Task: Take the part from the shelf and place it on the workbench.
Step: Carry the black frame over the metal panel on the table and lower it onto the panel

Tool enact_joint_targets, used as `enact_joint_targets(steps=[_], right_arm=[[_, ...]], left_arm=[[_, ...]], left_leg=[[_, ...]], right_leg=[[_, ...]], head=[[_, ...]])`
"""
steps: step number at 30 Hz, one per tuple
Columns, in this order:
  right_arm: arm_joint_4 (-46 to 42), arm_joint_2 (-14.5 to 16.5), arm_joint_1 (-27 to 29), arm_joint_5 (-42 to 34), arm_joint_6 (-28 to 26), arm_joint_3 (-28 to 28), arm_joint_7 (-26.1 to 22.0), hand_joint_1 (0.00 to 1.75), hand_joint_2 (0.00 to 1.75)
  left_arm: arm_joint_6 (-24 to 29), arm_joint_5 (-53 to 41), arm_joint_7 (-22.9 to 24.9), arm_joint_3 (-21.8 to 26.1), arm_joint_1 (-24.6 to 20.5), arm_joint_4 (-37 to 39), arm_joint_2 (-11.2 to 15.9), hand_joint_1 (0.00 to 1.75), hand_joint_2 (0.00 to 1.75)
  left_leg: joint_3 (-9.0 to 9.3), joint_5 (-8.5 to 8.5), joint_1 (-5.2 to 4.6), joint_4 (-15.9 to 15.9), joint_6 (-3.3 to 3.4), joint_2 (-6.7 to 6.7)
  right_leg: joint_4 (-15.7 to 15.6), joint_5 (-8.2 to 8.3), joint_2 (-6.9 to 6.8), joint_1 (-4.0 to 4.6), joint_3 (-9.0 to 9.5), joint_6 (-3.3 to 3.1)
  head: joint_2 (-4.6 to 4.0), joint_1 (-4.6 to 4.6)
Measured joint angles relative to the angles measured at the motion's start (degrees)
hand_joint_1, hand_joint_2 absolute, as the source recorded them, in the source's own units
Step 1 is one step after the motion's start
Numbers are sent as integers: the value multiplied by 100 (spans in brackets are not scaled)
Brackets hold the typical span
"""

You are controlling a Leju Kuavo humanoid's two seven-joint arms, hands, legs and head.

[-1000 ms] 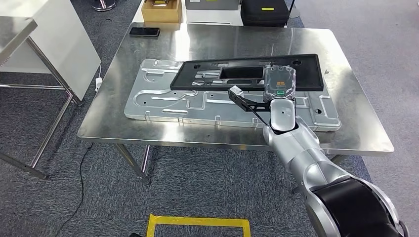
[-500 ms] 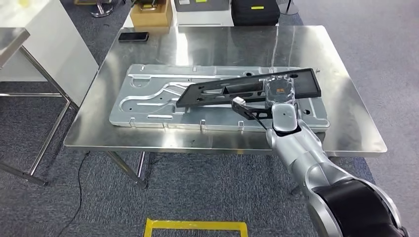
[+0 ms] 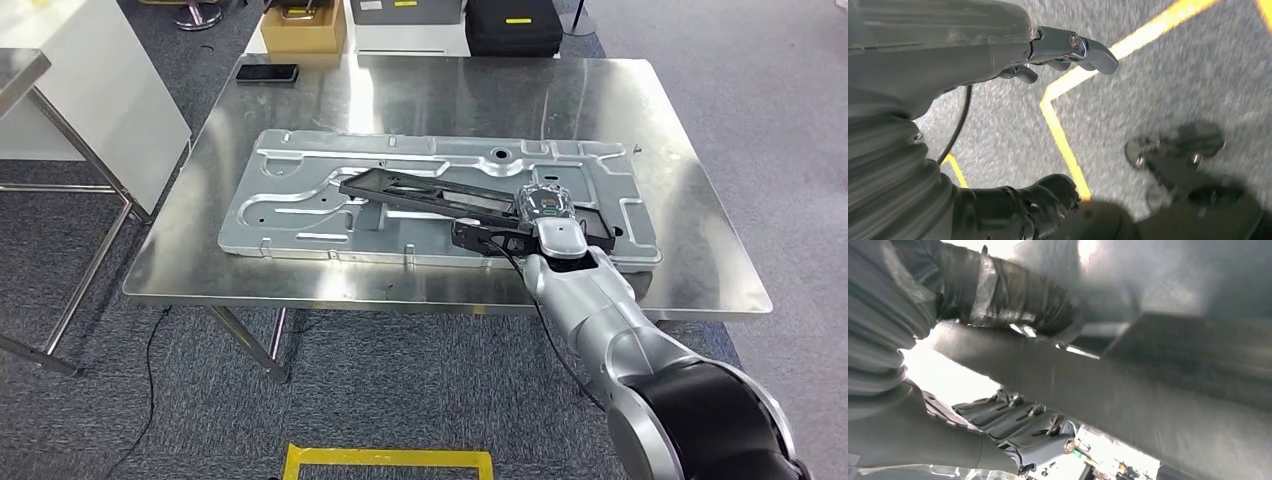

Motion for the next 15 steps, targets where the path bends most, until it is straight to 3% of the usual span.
enact_joint_targets(steps=[2,3,4,5,8,10,13,15], right_arm=[[13,1,-8,-20,51,-33,-12,0,0],[23,1,-2,-31,72,-46,-20,0,0],[33,2,4,-39,87,-52,-28,0,0],[41,2,5,-45,93,-55,-36,0,0],[47,9,-22,-54,104,-58,-51,0,0],[48,24,-37,-59,116,-59,-57,0,0],[49,42,-45,-64,148,-59,-60,0,0],[49,63,-53,-74,169,-59,-62,0,0]], left_arm=[[-8,9,-11,15,-7,-1,2,0,0],[-17,14,-11,24,-9,-1,2,0,0],[-26,20,-10,32,-10,-1,2,0,0],[-30,26,-9,43,-10,-1,1,0,0],[-32,34,-3,84,-7,-1,2,0,0],[-31,34,0,105,-8,-1,4,0,0],[-30,34,2,118,-4,-1,1,0,0],[-28,35,8,120,-1,-1,-2,0,0]], left_leg=[[0,4,1,-5,9,2],[-1,1,5,0,5,2],[-2,-5,14,9,-3,2],[-3,-15,28,24,-18,2],[-14,-72,67,109,-114,-5],[-30,-84,58,134,-194,-11],[-40,-97,73,131,-296,-13],[-173,-332,85,457,-330,-13]], right_leg=[[715,-348,-7,-63,-325,75],[1006,-439,-13,-102,-462,111],[1108,-422,-20,-138,-511,145],[992,-304,-28,-170,-450,174],[-34,140,-41,-218,84,213],[-336,177,-32,-196,233,152],[-366,209,-25,-175,229,6],[-401,244,-30,-186,240,-85]], head=[[0,2],[0,3],[0,1],[0,2],[0,2],[0,-6],[0,-14],[0,-18]])
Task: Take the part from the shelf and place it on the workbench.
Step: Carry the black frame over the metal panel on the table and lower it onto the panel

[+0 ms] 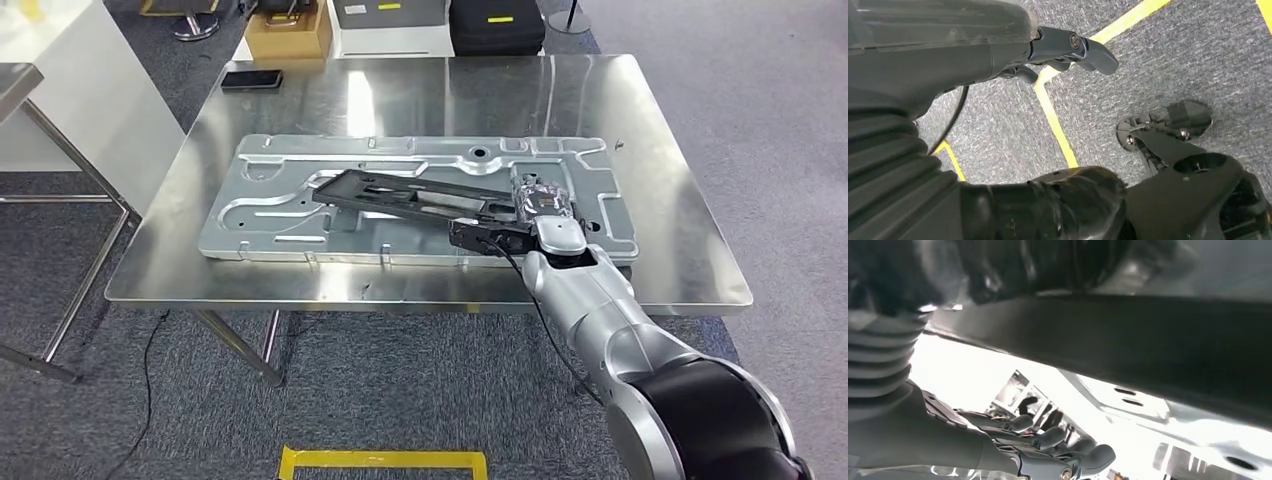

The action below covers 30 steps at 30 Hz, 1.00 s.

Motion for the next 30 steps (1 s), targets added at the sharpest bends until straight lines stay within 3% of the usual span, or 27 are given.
enact_joint_targets(steps=[2,4,5,6,9,10,13,15,18,19,20,21,23,25,28,29,30], right_arm=[[7,16,1,-14,12,-1,-1,0,0],[24,21,6,-28,21,-5,1,0,0],[31,22,8,-36,21,-9,3,0,0],[36,22,8,-42,22,-12,4,0,0],[39,28,-1,-62,20,-18,5,0,0],[39,32,-5,-67,20,-21,5,0,0],[39,44,-12,-79,22,-43,5,0,0],[39,45,-21,-84,25,-69,5,0,0],[46,42,-26,-87,38,-107,5,0,0],[50,42,-24,-88,44,-118,5,0,0],[54,42,-23,-89,52,-127,5,0,0],[55,42,-25,-91,61,-134,5,0,0],[51,43,-44,-99,79,-139,5,0,0],[43,51,-78,-105,90,-140,5,0,0],[43,57,-107,-111,99,-143,10,0,0],[46,61,-113,-113,103,-144,13,0,0],[49,67,-118,-114,106,-144,14,0,0]], left_arm=[[13,4,24,14,1,0,1,0,0],[28,13,53,40,5,0,2,0,0],[31,16,60,50,10,0,2,0,0],[33,17,64,57,14,0,2,0,0],[34,17,64,77,9,-1,9,0,0],[34,16,63,82,6,-2,12,0,0],[38,9,61,96,2,-2,11,0,0],[42,2,57,110,2,-2,6,0,0],[57,-1,46,132,-11,-2,4,0,0],[62,-1,44,136,-14,-2,4,0,0],[67,-1,43,139,-15,-2,4,0,0],[69,-1,43,141,-17,-2,4,0,0],[70,-2,42,144,-15,-2,4,0,0],[70,-3,38,146,-13,-2,3,0,0],[66,-3,27,151,-13,-2,4,0,0],[62,-3,25,154,-10,-2,4,0,0],[56,-3,24,157,-6,-2,3,0,0]], left_leg=[[-308,-409,-3,729,-6,-1],[-516,-610,-10,1250,5,-2],[-466,-543,-15,1200,24,-2],[-316,-394,-22,954,50,-3],[257,-6,-74,-74,147,-13],[323,31,-95,-224,168,-18],[295,126,-109,-301,231,-11],[257,232,-83,-369,300,13],[105,362,-80,-382,353,29],[42,407,-81,-377,351,30],[-19,451,-81,-372,344,31],[-76,495,-81,-366,332,31],[-165,573,-85,-351,292,29],[-208,656,-94,-352,230,28],[-239,775,-88,-387,120,20],[-279,700,-80,-343,89,12],[-344,509,-73,-202,64,3]], right_leg=[[0,21,-9,25,-11,-53],[11,38,-13,61,-40,-75],[20,43,-11,77,-55,-81],[32,46,-8,89,-66,-82],[70,63,-5,119,-100,-52],[77,80,-5,120,-118,-23],[67,127,-2,103,-153,93],[275,-110,-2,96,-237,156],[1270,-813,-7,72,-553,220],[1512,-919,-7,62,-590,236],[1559,-910,-8,52,-529,244],[1392,-808,-10,42,-355,246],[634,-585,-13,36,205,219],[58,-506,-9,63,571,169],[-91,-405,-10,88,554,72],[-107,-344,-19,79,510,23],[-126,-270,-29,65,450,-26]], head=[[0,-1],[0,-1],[0,-2],[0,-2],[0,0],[0,1],[0,3],[0,8],[0,10],[0,11],[0,10],[0,10],[0,10],[0,5],[0,7],[0,4],[0,2]])
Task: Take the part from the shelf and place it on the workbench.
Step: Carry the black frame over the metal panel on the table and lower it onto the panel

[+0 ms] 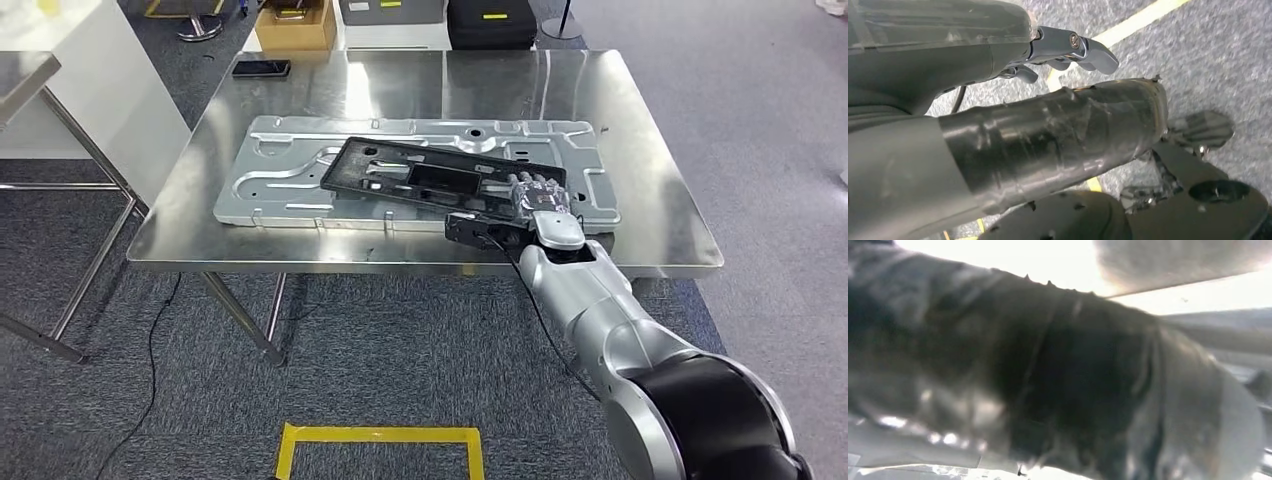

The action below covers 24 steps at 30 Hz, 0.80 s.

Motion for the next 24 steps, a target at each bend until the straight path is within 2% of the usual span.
enact_joint_targets(steps=[1,2,3,4,5,6,7,8,9,10,11,12,13,14,15,16,18,19,20,21,22,23,24], right_arm=[[3,7,-6,-1,2,0,1,0,0],[3,13,-10,-1,3,0,2,0,0],[4,16,-10,-1,3,0,3,0,0],[5,16,-5,-1,3,0,3,0,0],[6,16,0,-1,4,0,3,0,0],[7,16,4,-1,4,0,3,0,0],[7,16,5,-1,5,0,4,0,0],[5,17,2,-1,6,0,4,0,0],[1,17,-3,0,8,0,5,0,0],[-2,18,-9,1,10,0,6,0,0],[-4,22,-15,2,14,0,7,0,0],[-5,26,-19,4,21,0,7,0,0],[-2,28,-19,6,28,0,8,0,0],[1,28,-21,7,37,0,9,0,0],[3,25,-25,8,45,0,11,0,0],[5,22,-28,10,53,0,15,0,0],[8,20,-30,13,68,0,21,0,0],[12,19,-23,14,75,0,23,0,0],[16,19,-13,15,80,0,26,0,0],[20,19,-4,15,84,0,30,0,0],[22,19,0,16,85,0,34,0,0],[21,19,-2,17,85,0,38,0,0],[14,20,-8,17,83,0,39,0,0]], left_arm=[[-7,-1,0,2,3,0,-2,0,0],[-14,-1,-1,3,2,0,-4,0,0],[-20,-2,-1,3,-1,0,-5,0,0],[-22,-2,-1,3,-5,0,-6,0,0],[-24,-2,-1,3,-8,0,-6,0,0],[-25,-2,-1,4,-10,0,-5,0,0],[-25,-2,-1,4,-11,-1,-5,0,0],[-25,-2,-1,5,-14,-2,-4,0,0],[-26,-2,-2,5,-18,-3,-3,0,0],[-27,-2,-3,6,-23,-5,-2,0,0],[-28,-2,-5,7,-28,-6,-2,0,0],[-31,-1,-7,9,-30,-7,-2,0,0],[-35,-1,-8,10,-28,-7,-5,0,0],[-38,0,-8,13,-30,-7,-10,0,0],[-41,1,-8,16,-30,-7,-14,0,0],[-43,1,-8,20,-29,-7,-19,0,0],[-42,1,-8,25,-28,-7,-19,0,0],[-42,1,-8,26,-26,-7,-19,0,0],[-42,2,-8,28,-25,-7,-19,0,0],[-42,2,-8,30,-25,-7,-19,0,0],[-43,3,-9,32,-25,-7,-19,0,0],[-43,3,-9,34,-25,-7,-20,0,0],[-43,3,-10,37,-23,-7,-24,0,0]], left_leg=[[-87,-285,10,253,-18,-6],[-190,-607,10,613,-34,-9],[-272,-857,12,1000,-48,-10],[-308,-972,13,1323,-60,-10],[-276,-955,13,1511,-66,-10],[-144,-824,13,1495,-66,-9],[88,-671,13,1287,-59,-10],[390,-600,13,926,-43,-13],[712,-622,3,486,-21,-19],[941,-690,-11,144,11,-25],[1069,-768,-31,-82,44,-30],[1103,-783,-51,-182,84,-32],[1066,-729,-41,-196,137,-24],[1034,-664,-32,-223,187,-8],[983,-585,-19,-244,250,10],[914,-499,-5,-264,297,27],[731,-352,-20,-254,345,42],[632,-281,-26,-244,342,42],[534,-214,-31,-231,337,42],[435,-151,-33,-213,329,43],[342,-93,-36,-193,319,43],[266,-39,-37,-170,306,42],[204,8,-48,-148,285,38]], right_leg=[[-10,77,-8,-7,-77,-39],[-8,151,-8,-1,-169,-63],[-3,224,-8,6,-268,-73],[6,295,-7,13,-369,-73],[18,362,-8,17,-472,-66],[36,423,-8,19,-571,-55],[57,482,-8,18,-664,-39],[83,534,-8,19,-744,-19],[108,584,-9,24,-805,7],[115,635,-11,27,-840,39],[111,687,-14,27,-857,73],[92,744,-17,24,-862,108],[72,792,-15,23,-872,144],[89,766,-9,22,-899,177],[183,627,-1,23,-951,206],[389,381,6,23,-1028,231],[1080,-214,6,13,-1201,265],[1435,-371,4,10,-1253,278],[1670,-384,4,10,-1243,283],[1736,-283,4,10,-1151,279],[1607,-132,4,13,-962,265],[1299,-31,5,19,-673,236],[871,-41,4,35,-330,199]], head=[[0,-5],[0,-8],[0,-11],[0,-11],[0,-11],[0,-11],[0,-12],[0,-13],[0,-13],[0,-11],[0,-10],[0,-8],[0,-4],[0,-3],[0,3],[0,8],[0,14],[0,13],[0,13],[0,12],[0,12],[0,11],[0,12]])
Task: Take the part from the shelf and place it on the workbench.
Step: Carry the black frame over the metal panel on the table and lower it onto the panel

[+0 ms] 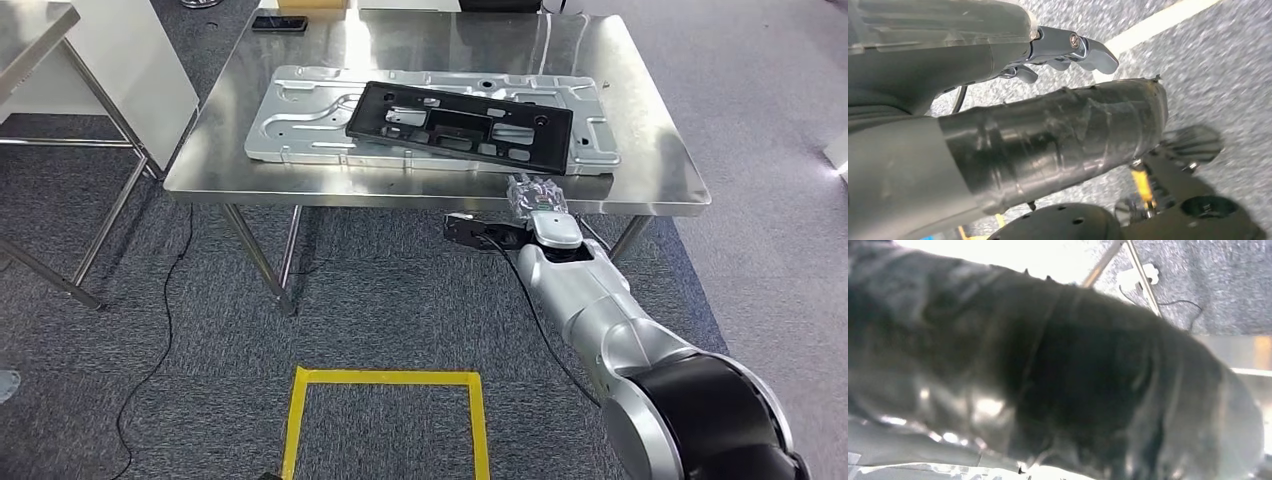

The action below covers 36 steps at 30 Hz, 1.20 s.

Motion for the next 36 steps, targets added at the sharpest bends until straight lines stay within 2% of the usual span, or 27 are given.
enact_joint_targets(steps=[2,3,5,6,7,9,10,11,12,13,14,15,17,18,20,21,22,25,26,27,28,29,30,32,33,35,36], right_arm=[[-14,5,-14,0,-8,0,0,0,0],[-17,6,-12,0,-11,0,-2,0,0],[-5,1,19,-2,-12,0,-17,0,0],[3,-3,42,-8,-10,0,-31,0,0],[11,-5,71,-17,-7,0,-49,0,0],[26,-15,145,-48,-1,-1,-84,0,0],[31,-25,199,-68,-1,-1,-103,0,0],[37,-38,263,-93,-2,-3,-125,0,0],[42,-54,337,-123,-8,-10,-152,0,0],[46,-70,414,-156,-18,-21,-182,0,0],[48,-91,492,-189,-39,-38,-218,0,0],[46,-111,568,-219,-74,-59,-262,0,0],[42,-165,718,-295,-202,-117,-381,0,0],[40,-190,800,-338,-282,-150,-450,0,0],[44,-265,998,-450,-460,-229,-600,0,0],[45,-307,1109,-508,-540,-273,-675,0,0],[47,-355,1219,-564,-616,-318,-745,0,0],[51,-504,1555,-755,-839,-450,-863,0,0],[55,-557,1686,-842,-925,-502,-866,0,0],[60,-607,1829,-940,-1014,-559,-853,0,0],[66,-661,1974,-1050,-1117,-623,-838,0,0],[69,-704,2111,-1167,-1222,-689,-819,0,0],[71,-744,2233,-1292,-1331,-763,-800,0,0],[70,-818,2434,-1535,-1539,-958,-761,0,0],[71,-860,2541,-1660,-1640,-1086,-726,0,0],[79,-952,2824,-1927,-1814,-1387,-617,0,0],[88,-995,2986,-2051,-1873,-1540,-562,0,0]], left_arm=[[-1,1,-3,8,7,0,-8,0,0],[-2,3,-4,17,11,0,-10,0,0],[-1,13,-4,40,23,0,-10,0,0],[0,19,-4,54,33,0,-9,0,0],[1,24,-3,65,44,0,-10,0,0],[-1,32,2,85,61,0,-13,0,0],[-1,34,4,91,68,0,-14,0,0],[-1,38,8,96,72,0,-15,0,0],[0,41,13,103,75,0,-15,0,0],[2,46,20,111,77,0,-15,0,0],[5,53,31,122,79,0,-14,0,0],[9,63,39,133,81,0,-14,0,0],[20,85,54,157,88,0,-13,0,0],[25,93,59,174,92,0,-13,0,0],[39,102,80,221,105,0,-22,0,0],[49,103,91,242,110,0,-30,0,0],[58,103,102,262,115,0,-37,0,0],[86,117,129,328,133,0,-46,0,0],[98,131,145,357,138,0,-48,0,0],[109,144,167,387,145,0,-51,0,0],[121,155,192,417,152,0,-57,0,0],[132,160,217,443,159,0,-64,0,0],[145,163,242,470,167,0,-73,0,0],[172,168,289,521,181,0,-99,0,0],[183,170,310,545,186,0,-110,0,0],[191,173,352,596,205,0,-130,0,0],[194,173,367,625,212,0,-138,0,0]], left_leg=[[-57,104,-10,8,-58,-2],[-68,163,-9,-12,-93,-2],[-92,242,2,-51,-163,-13],[-142,139,7,11,-187,-24],[-216,-80,10,179,-208,-36],[-403,-704,29,832,-239,-45],[-465,-905,34,1198,-258,-45],[-475,-956,37,1477,-275,-45],[-405,-865,38,1595,-286,-44],[-246,-699,38,1532,-290,-45],[12,-556,38,1281,-284,-47],[342,-538,33,888,-270,-53],[858,-732,11,136,-211,-74],[966,-827,-6,-62,-173,-82],[933,-775,-7,-138,-86,-70],[900,-707,3,-146,-38,-58],[848,-632,17,-161,17,-42],[584,-397,17,-157,103,-24],[479,-321,14,-151,98,-25],[376,-249,12,-142,91,-27],[277,-184,13,-128,78,-29],[184,-125,13,-110,60,-30],[103,-72,9,-83,34,-30],[-5,17,-8,-29,-27,-19],[-28,61,-15,-21,-61,-12],[-49,139,-2,-30,-131,-10],[-72,77,11,4,-161,-17]], right_leg=[[-707,-157,-2,34,500,-66],[-879,-205,-4,51,588,-92],[-957,-102,-17,41,528,-152],[-981,-23,-27,24,473,-197],[-1005,67,-36,4,398,-237],[-1010,236,-38,-2,211,-286],[-1002,312,-36,1,107,-285],[-989,385,-36,3,2,-279],[-971,454,-38,3,-104,-267],[-948,519,-40,-1,-208,-252],[-917,579,-41,-4,-303,-233],[-884,629,-40,-2,-386,-209],[-835,720,-44,7,-477,-149],[-836,770,-47,9,-492,-115],[-856,846,-44,5,-497,-44],[-813,770,-32,-1,-522,-11],[-682,579,-21,-7,-571,17],[306,-294,-7,-41,-811,79],[633,-402,-7,-51,-843,96],[806,-356,-7,-58,-797,106],[786,-218,-8,-64,-659,107],[561,-75,-8,-67,-416,99],[181,-24,-9,-65,-80,80],[-625,-160,-10,-39,504,30],[-859,-243,-11,-19,651,3],[-972,-213,-33,-8,642,-69],[-988,-154,-54,-12,601,-118]], head=[[0,-2],[0,-3],[0,0],[0,-3],[0,-6],[0,-15],[0,-18],[0,-18],[0,-19],[0,-19],[0,-20],[0,-20],[0,-17],[0,-16],[0,-15],[0,-10],[0,-5],[0,3],[0,4],[0,4],[0,4],[0,4],[0,3],[0,-2],[0,-4],[0,-4],[0,-4]])
